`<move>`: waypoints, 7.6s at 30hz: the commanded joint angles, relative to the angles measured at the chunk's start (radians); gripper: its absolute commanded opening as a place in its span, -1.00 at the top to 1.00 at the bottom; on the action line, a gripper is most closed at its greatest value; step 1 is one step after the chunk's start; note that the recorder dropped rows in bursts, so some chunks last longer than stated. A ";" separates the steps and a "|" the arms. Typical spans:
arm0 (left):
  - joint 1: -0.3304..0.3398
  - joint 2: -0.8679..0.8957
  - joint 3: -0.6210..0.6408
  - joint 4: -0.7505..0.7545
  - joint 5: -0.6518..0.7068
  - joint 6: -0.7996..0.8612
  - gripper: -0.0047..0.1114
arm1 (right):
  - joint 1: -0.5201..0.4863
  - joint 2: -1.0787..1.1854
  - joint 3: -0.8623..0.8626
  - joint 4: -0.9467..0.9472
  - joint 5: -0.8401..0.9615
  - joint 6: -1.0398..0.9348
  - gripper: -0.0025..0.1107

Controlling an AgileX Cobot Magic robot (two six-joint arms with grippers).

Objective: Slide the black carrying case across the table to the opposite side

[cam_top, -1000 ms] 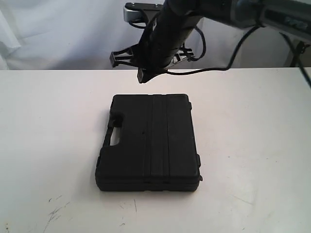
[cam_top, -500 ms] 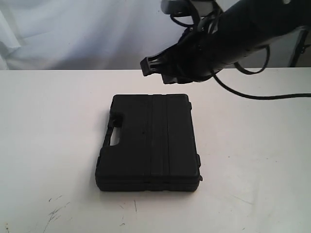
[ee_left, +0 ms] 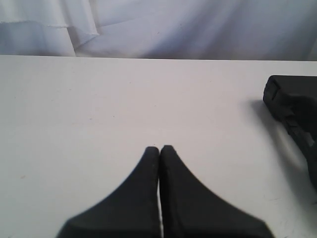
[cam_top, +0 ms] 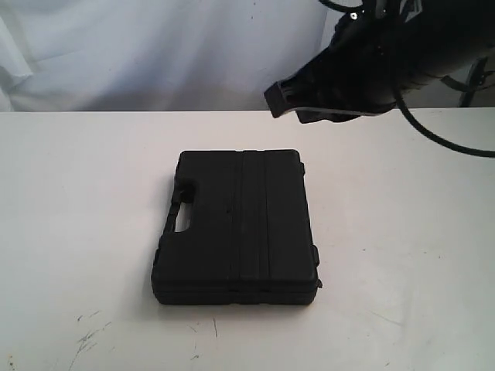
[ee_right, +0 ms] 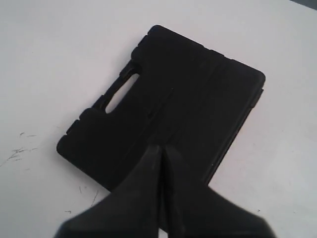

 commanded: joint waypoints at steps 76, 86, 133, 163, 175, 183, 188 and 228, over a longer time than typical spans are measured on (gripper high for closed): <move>0.001 -0.004 0.005 -0.003 -0.016 -0.003 0.92 | -0.576 -1.408 1.285 -0.074 -0.455 0.017 0.96; 0.001 -0.004 0.005 -0.003 -0.016 -0.003 0.92 | -0.576 -1.408 1.285 -0.074 -0.455 0.025 0.96; 0.001 -0.004 0.005 -0.010 -0.386 -0.025 0.92 | -0.576 -1.408 1.285 -0.074 -0.455 0.025 0.96; 0.001 0.920 -0.911 -0.280 0.489 0.306 0.92 | -0.576 -1.408 1.285 -0.072 -0.455 0.024 0.96; 0.001 1.028 -0.933 -0.504 0.309 0.363 0.92 | -0.576 -1.408 1.285 -0.072 -0.455 0.024 0.96; -0.039 1.325 -1.153 -0.526 0.517 0.335 0.92 | -0.576 -1.408 1.285 -0.072 -0.455 0.024 0.96; -0.122 1.457 -1.250 -0.477 0.518 0.274 0.92 | -0.576 -1.408 1.285 -0.072 -0.455 0.024 0.96; -0.389 2.117 -1.618 -0.136 0.672 -0.120 0.32 | -0.576 -1.408 1.285 -0.075 -0.455 0.024 0.96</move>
